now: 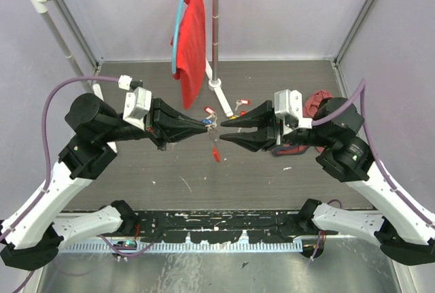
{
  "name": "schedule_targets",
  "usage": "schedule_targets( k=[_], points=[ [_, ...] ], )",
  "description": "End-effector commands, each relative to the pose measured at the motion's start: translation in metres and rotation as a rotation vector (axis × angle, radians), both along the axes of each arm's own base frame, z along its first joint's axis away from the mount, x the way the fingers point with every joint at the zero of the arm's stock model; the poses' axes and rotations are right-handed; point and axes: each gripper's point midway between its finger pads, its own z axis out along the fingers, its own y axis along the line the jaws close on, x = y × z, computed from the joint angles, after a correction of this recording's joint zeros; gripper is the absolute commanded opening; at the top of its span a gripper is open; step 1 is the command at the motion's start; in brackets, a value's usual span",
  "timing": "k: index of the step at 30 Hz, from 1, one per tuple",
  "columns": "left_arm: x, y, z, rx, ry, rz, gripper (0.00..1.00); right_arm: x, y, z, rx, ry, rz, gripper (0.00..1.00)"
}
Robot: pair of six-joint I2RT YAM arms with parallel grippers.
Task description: Put the keys on the keyring
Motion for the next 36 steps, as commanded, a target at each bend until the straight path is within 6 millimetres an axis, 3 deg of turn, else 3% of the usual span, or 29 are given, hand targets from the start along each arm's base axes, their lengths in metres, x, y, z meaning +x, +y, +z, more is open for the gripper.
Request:
schedule_targets(
  k=[1, 8, 15, 28, 36],
  points=[
    [-0.004, 0.003, 0.008, 0.037, -0.022, -0.003, 0.0, 0.002, -0.015, 0.008, -0.049, -0.023, -0.076, 0.35],
    [0.004, -0.003, -0.01, 0.157, 0.047, -0.001, 0.0, 0.015, -0.017, -0.003, -0.134, 0.034, -0.148, 0.37],
    [0.006, -0.005, -0.008, 0.127, 0.051, 0.017, 0.0, 0.017, -0.009, -0.01, -0.145, 0.058, -0.121, 0.38],
    [-0.005, 0.009, 0.032, -0.232, 0.063, 0.01, 0.0, -0.004, -0.013, 0.019, 0.082, 0.021, -0.041, 0.37],
    [-0.02, 0.014, 0.054, -0.352, 0.086, -0.081, 0.0, -0.01, -0.008, 0.025, 0.112, 0.013, 0.015, 0.35]
  ],
)
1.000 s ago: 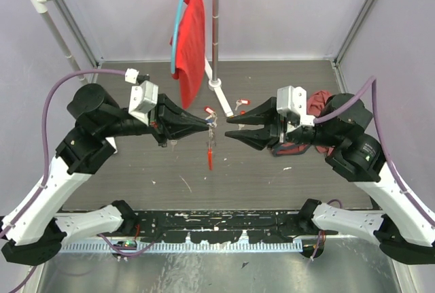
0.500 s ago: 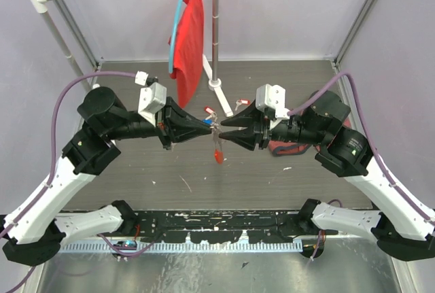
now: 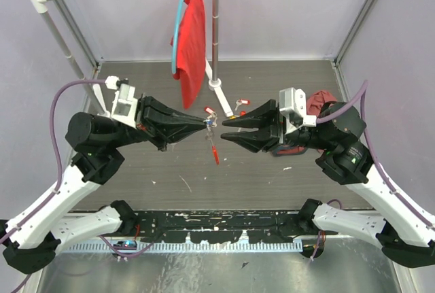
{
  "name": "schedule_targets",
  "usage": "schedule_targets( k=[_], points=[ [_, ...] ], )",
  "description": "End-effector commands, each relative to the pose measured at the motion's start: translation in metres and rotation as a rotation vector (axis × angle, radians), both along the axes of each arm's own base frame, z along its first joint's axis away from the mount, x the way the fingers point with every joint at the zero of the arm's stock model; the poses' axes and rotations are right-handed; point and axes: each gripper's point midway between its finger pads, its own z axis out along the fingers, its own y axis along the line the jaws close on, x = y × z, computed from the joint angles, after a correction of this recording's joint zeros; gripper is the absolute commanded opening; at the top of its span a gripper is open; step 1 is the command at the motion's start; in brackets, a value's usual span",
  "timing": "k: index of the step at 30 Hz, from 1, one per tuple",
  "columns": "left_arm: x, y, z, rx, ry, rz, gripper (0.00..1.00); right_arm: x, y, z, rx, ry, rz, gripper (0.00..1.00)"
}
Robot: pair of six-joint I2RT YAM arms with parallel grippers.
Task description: Put the keys on the keyring
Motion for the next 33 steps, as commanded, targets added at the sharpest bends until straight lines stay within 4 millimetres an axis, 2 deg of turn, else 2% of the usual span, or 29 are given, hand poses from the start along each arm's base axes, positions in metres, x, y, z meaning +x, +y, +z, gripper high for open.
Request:
schedule_targets(
  k=[1, 12, 33],
  points=[
    [-0.018, 0.012, 0.036, -0.148, -0.038, -0.065, 0.0, -0.012, -0.002, 0.026, 0.091, -0.047, 0.051, 0.35],
    [-0.02, 0.008, 0.036, -0.141, -0.035, -0.097, 0.0, -0.015, 0.003, 0.036, 0.139, -0.054, 0.091, 0.35],
    [-0.015, 0.0, 0.029, -0.112, -0.032, -0.108, 0.0, -0.013, 0.015, 0.037, 0.152, -0.048, 0.141, 0.31]
  ],
)
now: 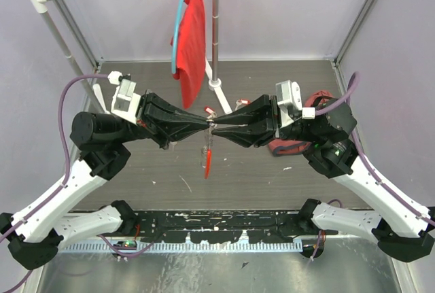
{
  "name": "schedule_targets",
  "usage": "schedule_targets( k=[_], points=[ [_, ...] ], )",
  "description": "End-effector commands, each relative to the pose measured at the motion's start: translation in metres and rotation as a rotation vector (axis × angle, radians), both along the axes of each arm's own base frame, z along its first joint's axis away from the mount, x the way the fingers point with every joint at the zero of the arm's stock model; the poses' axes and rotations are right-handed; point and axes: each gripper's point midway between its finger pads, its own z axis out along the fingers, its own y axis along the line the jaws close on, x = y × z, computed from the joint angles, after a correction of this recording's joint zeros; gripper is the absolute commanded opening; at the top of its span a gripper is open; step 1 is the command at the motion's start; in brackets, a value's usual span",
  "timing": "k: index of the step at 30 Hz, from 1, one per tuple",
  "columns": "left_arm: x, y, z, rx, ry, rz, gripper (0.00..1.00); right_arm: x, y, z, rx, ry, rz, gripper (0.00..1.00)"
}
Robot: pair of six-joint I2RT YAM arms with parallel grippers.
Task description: Put the keys on the keyring
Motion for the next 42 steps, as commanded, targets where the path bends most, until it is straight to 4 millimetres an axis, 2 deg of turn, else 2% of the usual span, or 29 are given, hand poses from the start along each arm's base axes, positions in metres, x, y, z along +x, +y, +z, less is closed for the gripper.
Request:
schedule_targets(
  k=[1, 8, 15, 22, 25, 31, 34, 37, 42],
  points=[
    [-0.006, 0.004, 0.01, -0.033, -0.037, -0.008, 0.0, -0.008, -0.003, 0.015, 0.051, -0.034, 0.025, 0.3],
    [-0.007, 0.004, 0.011, -0.033, -0.041, -0.01, 0.0, -0.006, 0.0, 0.011, 0.041, -0.025, 0.03, 0.21],
    [-0.009, 0.005, 0.009, -0.016, -0.054, -0.013, 0.02, -0.006, 0.0, 0.011, 0.032, -0.021, 0.027, 0.01],
    [-0.009, 0.01, -0.006, 0.069, -0.073, 0.042, 0.34, -0.003, -0.01, 0.004, -0.05, -0.033, -0.045, 0.01],
    [-0.01, 0.015, -0.013, 0.114, -0.089, 0.073, 0.42, -0.008, -0.021, -0.003, -0.118, -0.084, -0.067, 0.01],
    [-0.011, 0.021, -0.026, 0.201, -0.108, 0.106, 0.49, -0.013, -0.045, -0.009, -0.21, -0.166, -0.134, 0.01],
    [-0.006, 0.021, -0.03, 0.241, -0.093, 0.129, 0.57, -0.014, -0.053, -0.008, -0.245, -0.188, -0.158, 0.01],
    [-0.002, 0.021, -0.029, 0.284, -0.072, 0.147, 0.62, -0.008, -0.057, -0.012, -0.303, -0.183, -0.193, 0.01],
    [0.007, 0.015, -0.038, 0.327, -0.042, 0.164, 0.65, 0.013, -0.059, -0.038, -0.48, -0.105, -0.264, 0.01]
  ],
)
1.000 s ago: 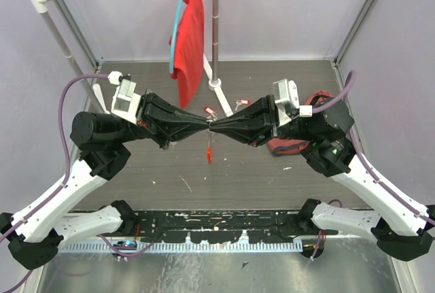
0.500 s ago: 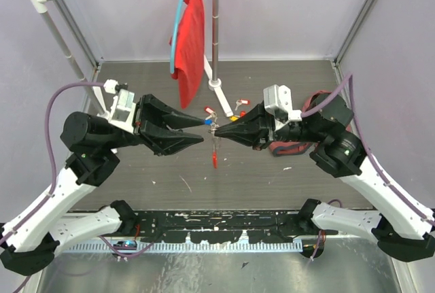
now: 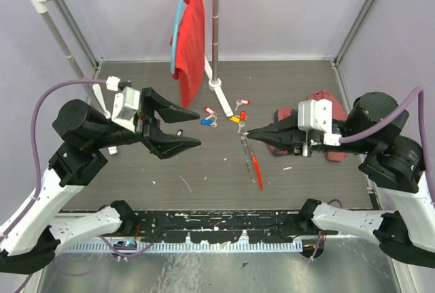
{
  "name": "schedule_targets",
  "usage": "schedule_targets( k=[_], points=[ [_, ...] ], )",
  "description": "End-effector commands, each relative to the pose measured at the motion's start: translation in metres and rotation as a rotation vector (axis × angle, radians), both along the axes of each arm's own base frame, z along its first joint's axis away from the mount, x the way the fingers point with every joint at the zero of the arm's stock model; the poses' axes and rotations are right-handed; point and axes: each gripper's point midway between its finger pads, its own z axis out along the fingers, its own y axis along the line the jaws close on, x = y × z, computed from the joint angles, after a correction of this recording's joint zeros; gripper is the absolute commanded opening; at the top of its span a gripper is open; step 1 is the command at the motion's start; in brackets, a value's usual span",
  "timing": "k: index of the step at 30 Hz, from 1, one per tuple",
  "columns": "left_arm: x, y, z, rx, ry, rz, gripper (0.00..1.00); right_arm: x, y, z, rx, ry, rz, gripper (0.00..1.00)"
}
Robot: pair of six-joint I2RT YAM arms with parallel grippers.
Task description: Put the keys on the keyring
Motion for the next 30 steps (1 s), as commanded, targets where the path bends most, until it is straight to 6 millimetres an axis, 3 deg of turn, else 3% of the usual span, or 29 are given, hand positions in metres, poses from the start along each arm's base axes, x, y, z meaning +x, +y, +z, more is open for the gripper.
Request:
schedule_targets(
  k=[1, 10, 16, 23, 30],
  points=[
    [0.008, -0.002, -0.014, 0.064, 0.029, 0.039, 0.66, 0.028, 0.0, -0.035, -0.189, 0.072, -0.122, 0.01],
    [0.025, -0.018, -0.044, 0.15, 0.026, 0.093, 0.78, 0.056, -0.001, -0.082, -0.405, 0.241, -0.263, 0.01],
    [0.036, -0.027, -0.07, 0.206, 0.021, 0.125, 0.69, 0.059, -0.002, -0.104, -0.511, 0.309, -0.28, 0.01],
    [0.044, -0.04, -0.096, 0.268, 0.02, 0.133, 0.59, 0.054, 0.008, -0.107, -0.524, 0.351, -0.229, 0.01],
    [0.043, -0.055, -0.102, 0.285, 0.005, 0.11, 0.54, 0.05, 0.017, -0.104, -0.488, 0.355, -0.18, 0.01]
  ],
)
